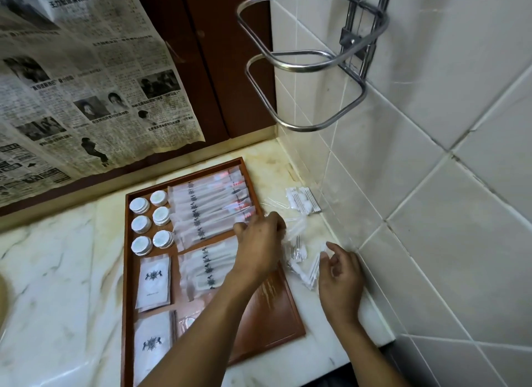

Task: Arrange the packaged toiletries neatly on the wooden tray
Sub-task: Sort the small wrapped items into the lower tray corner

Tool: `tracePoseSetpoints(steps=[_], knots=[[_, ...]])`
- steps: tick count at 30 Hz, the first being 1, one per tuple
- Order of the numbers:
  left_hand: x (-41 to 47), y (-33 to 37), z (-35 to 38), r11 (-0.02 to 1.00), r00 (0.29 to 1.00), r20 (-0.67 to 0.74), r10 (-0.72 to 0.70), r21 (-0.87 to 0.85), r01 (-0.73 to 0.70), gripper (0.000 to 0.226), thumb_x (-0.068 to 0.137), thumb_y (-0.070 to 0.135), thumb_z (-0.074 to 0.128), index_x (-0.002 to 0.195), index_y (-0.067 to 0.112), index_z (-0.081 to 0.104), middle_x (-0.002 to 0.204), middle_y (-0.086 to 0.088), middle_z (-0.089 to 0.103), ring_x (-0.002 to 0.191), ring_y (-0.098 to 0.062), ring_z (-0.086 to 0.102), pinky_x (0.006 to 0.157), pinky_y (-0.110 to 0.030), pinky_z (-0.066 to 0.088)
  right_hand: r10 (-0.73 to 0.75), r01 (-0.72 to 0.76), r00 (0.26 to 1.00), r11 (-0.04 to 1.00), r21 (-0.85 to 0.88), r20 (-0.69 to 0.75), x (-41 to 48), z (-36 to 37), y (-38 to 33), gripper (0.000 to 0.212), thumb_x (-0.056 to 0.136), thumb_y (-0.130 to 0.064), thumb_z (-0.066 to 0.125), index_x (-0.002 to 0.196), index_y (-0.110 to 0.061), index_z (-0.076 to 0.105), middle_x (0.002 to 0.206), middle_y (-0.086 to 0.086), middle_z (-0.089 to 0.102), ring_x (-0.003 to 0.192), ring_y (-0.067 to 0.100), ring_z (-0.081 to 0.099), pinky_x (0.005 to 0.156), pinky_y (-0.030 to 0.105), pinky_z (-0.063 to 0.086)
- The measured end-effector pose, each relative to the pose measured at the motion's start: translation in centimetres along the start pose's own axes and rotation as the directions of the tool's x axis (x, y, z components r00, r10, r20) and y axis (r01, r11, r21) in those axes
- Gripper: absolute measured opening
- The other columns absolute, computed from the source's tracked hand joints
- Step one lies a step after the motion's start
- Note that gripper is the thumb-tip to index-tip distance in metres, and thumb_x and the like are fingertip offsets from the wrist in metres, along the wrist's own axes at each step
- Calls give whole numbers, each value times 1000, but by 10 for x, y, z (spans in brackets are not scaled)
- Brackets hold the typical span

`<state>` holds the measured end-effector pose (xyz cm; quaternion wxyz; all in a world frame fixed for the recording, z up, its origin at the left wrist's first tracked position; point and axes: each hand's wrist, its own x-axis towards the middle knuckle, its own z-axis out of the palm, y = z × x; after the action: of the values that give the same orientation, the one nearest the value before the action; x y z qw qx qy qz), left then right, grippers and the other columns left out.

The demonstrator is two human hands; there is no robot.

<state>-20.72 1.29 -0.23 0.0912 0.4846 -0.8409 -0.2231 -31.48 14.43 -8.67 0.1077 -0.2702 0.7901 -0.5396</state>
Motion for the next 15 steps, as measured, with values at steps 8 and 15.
tracePoseSetpoints(steps=[8, 15], knots=[[-46, -17, -11, 995, 998, 18, 67, -69, -66, 6, 98, 31, 60, 95, 35, 63, 93, 20, 67, 101, -4, 45, 78, -37, 18, 154, -251, 890, 951, 180, 428, 5, -5, -39, 4, 90, -26, 74, 93, -23, 73, 86, -1, 73, 78, 20, 68, 72, 33, 54], [-81, -23, -11, 676, 886, 58, -460, -625, 392, 39, 85, 61, 67, 83, 22, 72, 73, 6, 71, 71, -12, 67, 68, -32, 49, 369, -538, 830, 727, 426, 418, -17, -8, -62, 3, 92, -7, 69, 93, -5, 71, 80, 12, 75, 52, 15, 43, 51, 27, 38]])
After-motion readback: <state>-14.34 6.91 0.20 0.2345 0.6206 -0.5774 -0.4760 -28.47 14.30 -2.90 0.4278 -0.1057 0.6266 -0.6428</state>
